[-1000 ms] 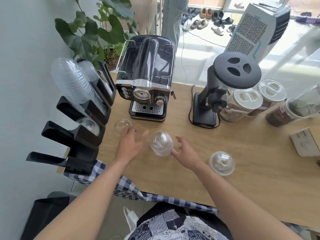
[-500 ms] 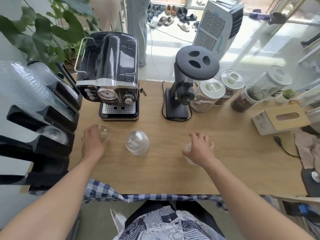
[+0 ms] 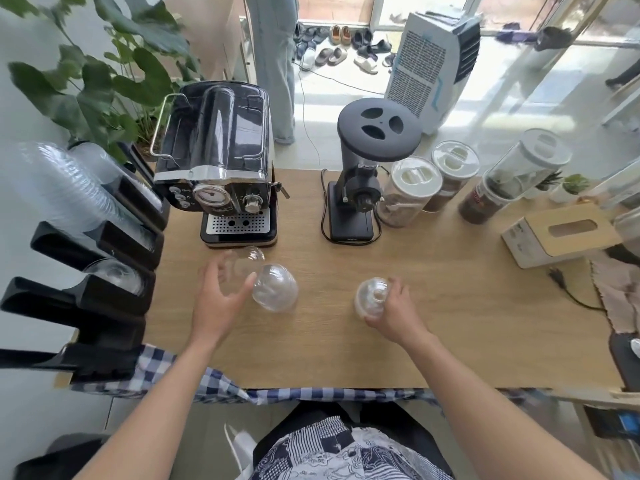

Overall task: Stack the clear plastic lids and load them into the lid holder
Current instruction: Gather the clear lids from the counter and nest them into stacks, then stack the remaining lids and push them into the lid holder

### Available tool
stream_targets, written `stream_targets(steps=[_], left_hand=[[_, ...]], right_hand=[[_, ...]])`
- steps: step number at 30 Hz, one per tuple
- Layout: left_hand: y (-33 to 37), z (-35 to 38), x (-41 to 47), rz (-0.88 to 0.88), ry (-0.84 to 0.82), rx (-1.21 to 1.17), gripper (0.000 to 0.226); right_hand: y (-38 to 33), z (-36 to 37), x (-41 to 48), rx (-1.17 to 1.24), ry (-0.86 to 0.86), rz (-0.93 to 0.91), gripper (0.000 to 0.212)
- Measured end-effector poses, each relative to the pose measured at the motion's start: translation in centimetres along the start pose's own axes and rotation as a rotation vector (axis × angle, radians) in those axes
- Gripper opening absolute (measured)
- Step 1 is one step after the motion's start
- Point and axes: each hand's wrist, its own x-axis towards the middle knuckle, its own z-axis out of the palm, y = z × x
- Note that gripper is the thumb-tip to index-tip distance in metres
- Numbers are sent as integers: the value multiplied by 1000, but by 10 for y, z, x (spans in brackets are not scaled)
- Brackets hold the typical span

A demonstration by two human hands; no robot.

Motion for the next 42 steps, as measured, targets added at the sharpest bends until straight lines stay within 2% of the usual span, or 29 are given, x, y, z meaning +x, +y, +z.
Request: stream_targets(steps=[5,13,20,25,31,42], left_hand=[[2,23,-16,59,-117,-2,76],[-8,44,-14,-7,-163,25,82],[-9,51,-21,18,-196,28,76],[-18,41,-34,-23,-173,37,76],[-27,20,-62,-149,-69,77,76],[-36,-2,-94,-275,14,68,70]], right_hand=[[-10,8,-7,8,-6,-68,116],[-24,14,-11,-19,-78,-132,109],[-44,28,-11,-55,-145,-200,105],[-63,46,-9,-88,-197,-270,106],[-93,61,-4,-142,-248,-381,105],[-142,74,4,-137,-334,-433,108]])
